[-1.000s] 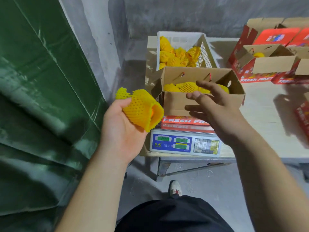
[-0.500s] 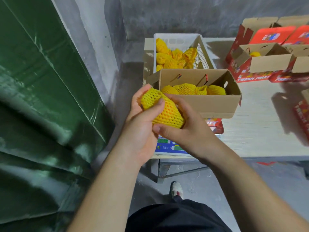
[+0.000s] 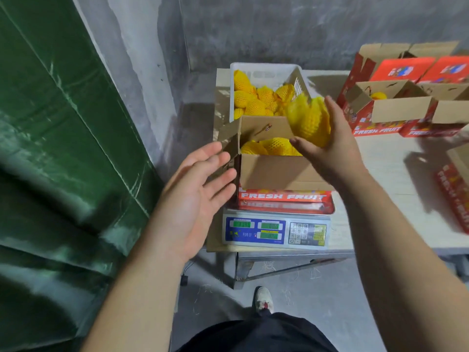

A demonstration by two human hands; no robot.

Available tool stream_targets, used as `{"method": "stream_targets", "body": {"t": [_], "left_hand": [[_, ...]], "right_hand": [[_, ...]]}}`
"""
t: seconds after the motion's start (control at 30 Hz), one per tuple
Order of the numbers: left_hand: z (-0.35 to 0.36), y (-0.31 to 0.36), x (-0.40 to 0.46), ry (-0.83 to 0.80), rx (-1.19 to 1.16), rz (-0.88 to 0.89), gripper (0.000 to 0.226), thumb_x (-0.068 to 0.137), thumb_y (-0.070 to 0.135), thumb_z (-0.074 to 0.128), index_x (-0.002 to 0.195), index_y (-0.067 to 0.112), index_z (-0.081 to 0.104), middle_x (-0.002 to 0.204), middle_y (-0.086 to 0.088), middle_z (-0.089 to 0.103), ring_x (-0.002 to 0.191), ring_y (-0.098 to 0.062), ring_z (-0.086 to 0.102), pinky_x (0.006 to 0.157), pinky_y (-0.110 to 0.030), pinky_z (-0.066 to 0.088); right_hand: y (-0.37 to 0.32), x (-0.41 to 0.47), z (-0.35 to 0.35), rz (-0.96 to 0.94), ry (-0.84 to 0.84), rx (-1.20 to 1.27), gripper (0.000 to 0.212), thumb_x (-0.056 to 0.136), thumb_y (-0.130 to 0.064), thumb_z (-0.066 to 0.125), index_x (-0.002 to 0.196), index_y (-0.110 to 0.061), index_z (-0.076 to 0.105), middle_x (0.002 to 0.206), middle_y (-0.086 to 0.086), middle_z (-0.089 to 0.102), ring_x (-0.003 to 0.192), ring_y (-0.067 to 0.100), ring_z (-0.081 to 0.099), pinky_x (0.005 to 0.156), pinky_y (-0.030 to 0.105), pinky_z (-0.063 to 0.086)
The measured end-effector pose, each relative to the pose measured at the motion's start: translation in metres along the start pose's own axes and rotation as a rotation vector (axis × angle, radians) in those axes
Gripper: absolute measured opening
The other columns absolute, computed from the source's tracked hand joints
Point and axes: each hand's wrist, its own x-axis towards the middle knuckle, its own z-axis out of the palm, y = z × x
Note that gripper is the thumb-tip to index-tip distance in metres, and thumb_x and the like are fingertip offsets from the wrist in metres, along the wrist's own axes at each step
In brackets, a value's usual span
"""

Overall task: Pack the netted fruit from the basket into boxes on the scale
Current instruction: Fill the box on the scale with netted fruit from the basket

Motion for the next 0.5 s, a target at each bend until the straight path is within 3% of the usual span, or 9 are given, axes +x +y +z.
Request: {"method": "stream_targets", "body": {"t": [0.07, 0.13, 0.2, 0.3, 0.4, 0.5], "left_hand": [[-0.001, -0.003, -0.002, 0.010, -0.035, -0.018, 0.049, 0.073, 0.028, 0.075, 0.121, 0.023, 0.072, 0.114, 0.001, 0.078, 0.108, -0.027, 0.076, 0.087, -0.043, 0.063], [-0.003, -0.005, -0.002, 0.009, -0.040, -0.024, 0.046, 0.073, 0.026, 0.074, 0.118, 0.021, 0.073, 0.113, -0.003, 0.078, 0.104, -0.029, 0.077, 0.084, -0.044, 0.064], [-0.005, -0.007, 0.000, 0.017, -0.015, -0.031, 0.031, 0.083, 0.021, 0.071, 0.114, 0.021, 0.074, 0.111, -0.002, 0.078, 0.102, -0.028, 0.077, 0.084, -0.044, 0.064], [-0.006, -0.009, 0.003, 0.065, 0.021, -0.047, 0.021, 0.101, 0.013, 0.059, 0.113, 0.021, 0.074, 0.109, 0.000, 0.079, 0.100, -0.025, 0.078, 0.082, -0.040, 0.064], [-0.006, -0.008, 0.007, 0.090, 0.056, -0.032, 0.021, 0.103, 0.013, 0.058, 0.112, 0.022, 0.075, 0.109, 0.001, 0.079, 0.099, -0.023, 0.078, 0.081, -0.036, 0.063], [-0.005, -0.008, 0.012, 0.099, 0.079, -0.018, 0.020, 0.103, 0.015, 0.059, 0.110, 0.024, 0.075, 0.108, 0.002, 0.079, 0.099, -0.021, 0.078, 0.079, -0.033, 0.063]], "right_hand": [[0.016, 0.011, -0.011, 0.043, 0.066, 0.083, 0.091, 0.093, -0.039, 0.075, 0.164, -0.018, 0.022, 0.167, 0.003, 0.031, 0.151, 0.019, 0.035, 0.123, 0.041, 0.034], [0.026, 0.009, -0.017, 0.065, 0.292, 0.194, 0.073, 0.098, -0.040, 0.064, 0.161, -0.021, 0.031, 0.160, -0.001, 0.041, 0.145, 0.015, 0.044, 0.117, 0.032, 0.041], [0.032, -0.005, -0.014, 0.090, 0.355, 0.294, 0.061, 0.099, -0.037, 0.059, 0.155, -0.024, 0.040, 0.147, -0.014, 0.051, 0.135, 0.007, 0.054, 0.109, 0.023, 0.047], [0.036, -0.031, 0.004, 0.083, 0.212, 0.285, 0.049, 0.101, -0.023, 0.059, 0.149, -0.022, 0.049, 0.131, -0.022, 0.059, 0.125, 0.004, 0.060, 0.101, 0.019, 0.052], [0.031, -0.051, 0.019, 0.024, 0.090, 0.269, 0.045, 0.103, -0.024, 0.058, 0.147, -0.030, 0.050, 0.138, -0.014, 0.059, 0.122, 0.007, 0.063, 0.094, 0.018, 0.054], [0.016, -0.061, 0.028, -0.074, 0.012, 0.249, 0.041, 0.104, -0.029, 0.055, 0.142, -0.044, 0.049, 0.138, -0.030, 0.055, 0.120, 0.000, 0.061, 0.092, 0.012, 0.051]]}}
